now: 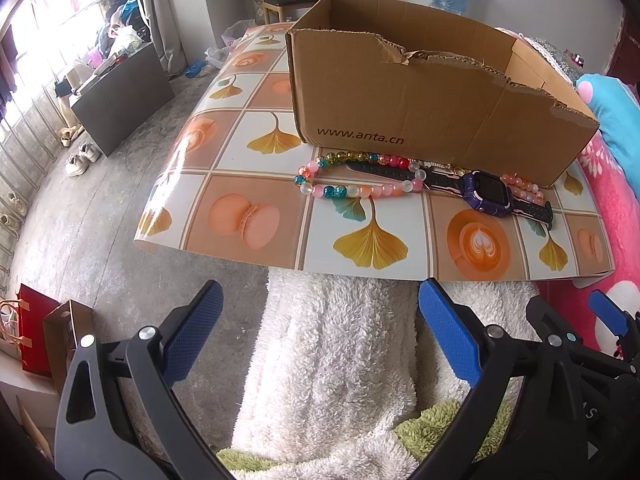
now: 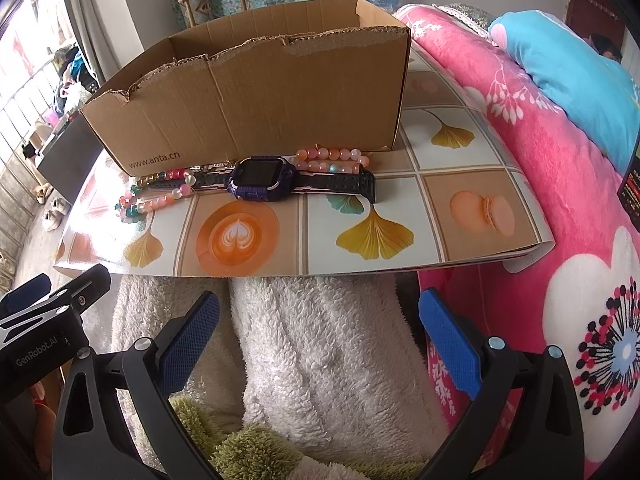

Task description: Organize jewelry

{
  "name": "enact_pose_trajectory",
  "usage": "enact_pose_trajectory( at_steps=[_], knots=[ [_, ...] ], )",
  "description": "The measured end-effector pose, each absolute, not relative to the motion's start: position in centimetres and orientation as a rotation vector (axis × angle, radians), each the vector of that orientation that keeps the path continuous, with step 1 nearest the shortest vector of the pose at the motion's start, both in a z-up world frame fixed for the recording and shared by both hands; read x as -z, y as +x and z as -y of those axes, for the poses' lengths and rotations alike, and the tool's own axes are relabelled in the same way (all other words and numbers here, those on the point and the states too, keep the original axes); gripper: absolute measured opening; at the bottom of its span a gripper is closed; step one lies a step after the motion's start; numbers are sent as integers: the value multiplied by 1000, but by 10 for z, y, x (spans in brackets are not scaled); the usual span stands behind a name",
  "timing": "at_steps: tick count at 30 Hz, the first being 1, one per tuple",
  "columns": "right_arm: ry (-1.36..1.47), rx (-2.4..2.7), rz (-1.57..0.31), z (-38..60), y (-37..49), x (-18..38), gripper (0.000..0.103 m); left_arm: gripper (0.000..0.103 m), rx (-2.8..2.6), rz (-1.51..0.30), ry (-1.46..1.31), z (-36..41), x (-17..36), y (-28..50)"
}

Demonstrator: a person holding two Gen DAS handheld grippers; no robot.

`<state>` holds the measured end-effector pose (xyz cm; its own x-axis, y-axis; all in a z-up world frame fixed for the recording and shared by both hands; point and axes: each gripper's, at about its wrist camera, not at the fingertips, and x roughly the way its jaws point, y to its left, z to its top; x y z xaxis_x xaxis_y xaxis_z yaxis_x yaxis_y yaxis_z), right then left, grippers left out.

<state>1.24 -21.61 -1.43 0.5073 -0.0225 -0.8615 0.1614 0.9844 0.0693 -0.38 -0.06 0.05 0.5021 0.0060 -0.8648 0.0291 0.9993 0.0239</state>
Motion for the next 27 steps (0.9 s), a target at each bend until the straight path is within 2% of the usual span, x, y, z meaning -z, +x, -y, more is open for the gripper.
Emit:
enact_pose_trajectory(
  at_steps=[27],
  knots=[
    [152, 113, -1035, 216, 13, 15, 97, 95, 9, -1045, 35, -4, 1, -4]
  ],
)
